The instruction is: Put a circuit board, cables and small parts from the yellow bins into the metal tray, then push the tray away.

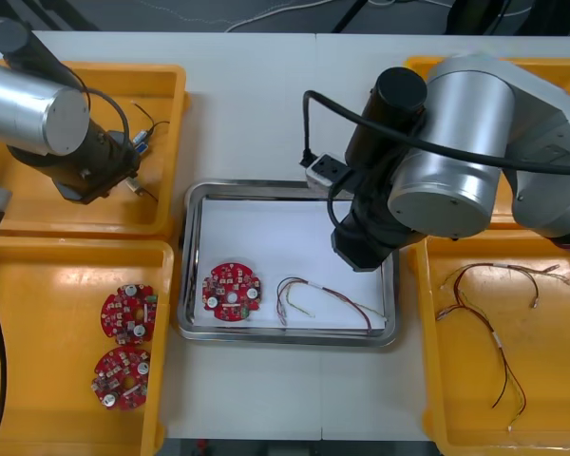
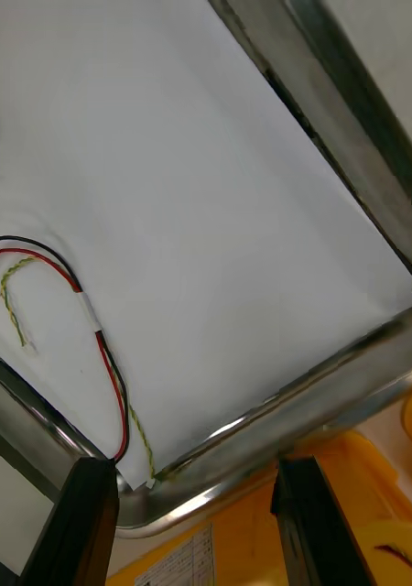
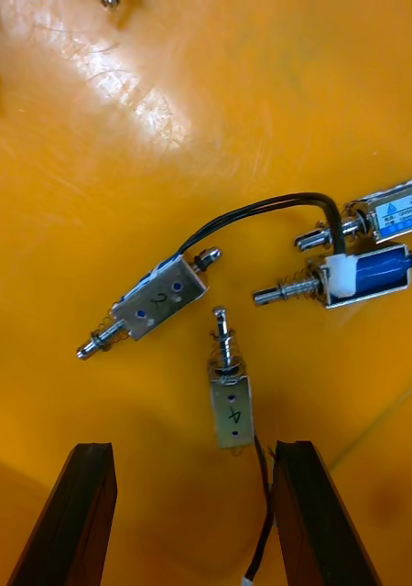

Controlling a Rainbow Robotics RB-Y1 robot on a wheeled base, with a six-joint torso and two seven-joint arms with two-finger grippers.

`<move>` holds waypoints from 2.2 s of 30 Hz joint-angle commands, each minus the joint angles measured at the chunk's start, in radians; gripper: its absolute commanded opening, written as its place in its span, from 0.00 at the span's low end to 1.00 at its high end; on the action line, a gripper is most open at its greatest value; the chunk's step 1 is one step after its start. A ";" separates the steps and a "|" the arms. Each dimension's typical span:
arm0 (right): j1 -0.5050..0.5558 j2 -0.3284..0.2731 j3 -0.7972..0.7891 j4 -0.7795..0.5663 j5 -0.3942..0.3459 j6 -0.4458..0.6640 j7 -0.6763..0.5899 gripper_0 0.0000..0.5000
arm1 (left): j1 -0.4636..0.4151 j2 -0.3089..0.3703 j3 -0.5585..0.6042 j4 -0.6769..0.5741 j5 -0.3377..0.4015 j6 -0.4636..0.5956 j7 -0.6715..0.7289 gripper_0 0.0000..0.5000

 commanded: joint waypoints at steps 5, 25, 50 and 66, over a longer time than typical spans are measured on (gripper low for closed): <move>-0.032 -0.130 -0.080 -0.065 -0.043 0.030 -0.243 1.00 | -0.102 -0.021 -0.012 0.078 -0.013 -0.012 0.025 1.00; -0.034 -0.255 -0.247 0.023 -0.189 0.134 -0.565 1.00 | -0.138 -0.081 -0.005 0.172 -0.059 0.017 0.045 1.00; -0.034 -0.286 -0.301 0.276 -0.111 -0.036 -0.436 1.00 | -0.168 -0.110 -0.006 0.236 -0.070 -0.012 0.014 0.94; -0.038 -0.239 -0.327 0.526 -0.101 -0.169 -0.224 1.00 | -0.167 -0.110 -0.005 0.238 -0.073 -0.012 0.017 0.00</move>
